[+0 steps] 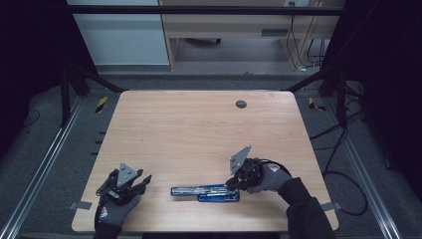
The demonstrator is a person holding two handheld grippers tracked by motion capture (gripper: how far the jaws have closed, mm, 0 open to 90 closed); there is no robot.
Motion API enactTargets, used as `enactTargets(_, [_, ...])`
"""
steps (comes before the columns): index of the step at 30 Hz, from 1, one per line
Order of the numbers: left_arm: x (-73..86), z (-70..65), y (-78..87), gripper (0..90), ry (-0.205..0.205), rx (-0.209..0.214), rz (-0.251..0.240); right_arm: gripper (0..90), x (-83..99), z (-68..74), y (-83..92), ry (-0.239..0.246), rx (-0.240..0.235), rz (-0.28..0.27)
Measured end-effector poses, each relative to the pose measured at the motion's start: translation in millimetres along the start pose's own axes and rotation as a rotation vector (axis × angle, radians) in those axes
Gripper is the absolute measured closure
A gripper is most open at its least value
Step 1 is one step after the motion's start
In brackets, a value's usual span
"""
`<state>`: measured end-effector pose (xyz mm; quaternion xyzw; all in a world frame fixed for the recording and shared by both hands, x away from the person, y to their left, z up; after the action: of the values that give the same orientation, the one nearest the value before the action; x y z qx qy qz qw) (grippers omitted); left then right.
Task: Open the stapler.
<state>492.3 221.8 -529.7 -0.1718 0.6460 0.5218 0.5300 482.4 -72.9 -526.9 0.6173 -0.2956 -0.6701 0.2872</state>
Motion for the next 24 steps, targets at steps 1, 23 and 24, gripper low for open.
enactTargets(1, [0.0, 0.0, 0.0, 59.9, 0.000, 0.000, 0.000, 78.6, 0.3, 0.2, -0.3, 0.000, -0.001, 0.003])
enactTargets(23, [-0.1, 0.1, 0.1, 59.9, 0.000, -0.001, 0.000, 78.6, 1.4, 0.1, -3.1, 0.010, 0.003, 0.012])
enactTargets(24, [-0.1, 0.1, 0.1, 59.9, 0.000, -0.001, 0.000, 78.6, 1.4, 0.5, -2.6, 0.005, 0.004, 0.014])
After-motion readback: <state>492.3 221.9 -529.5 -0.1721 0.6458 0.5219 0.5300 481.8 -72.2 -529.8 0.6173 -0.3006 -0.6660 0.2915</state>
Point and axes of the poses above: each handheld gripper's, and its own axes: y roughly backward along the jaws, x roughly out of its underside, z roughly to its left, the point moved 10 cm from there along -y, roughly forward along the jaws, and after that the axes turned 7 degrees about -z, right-handed, at the moved point
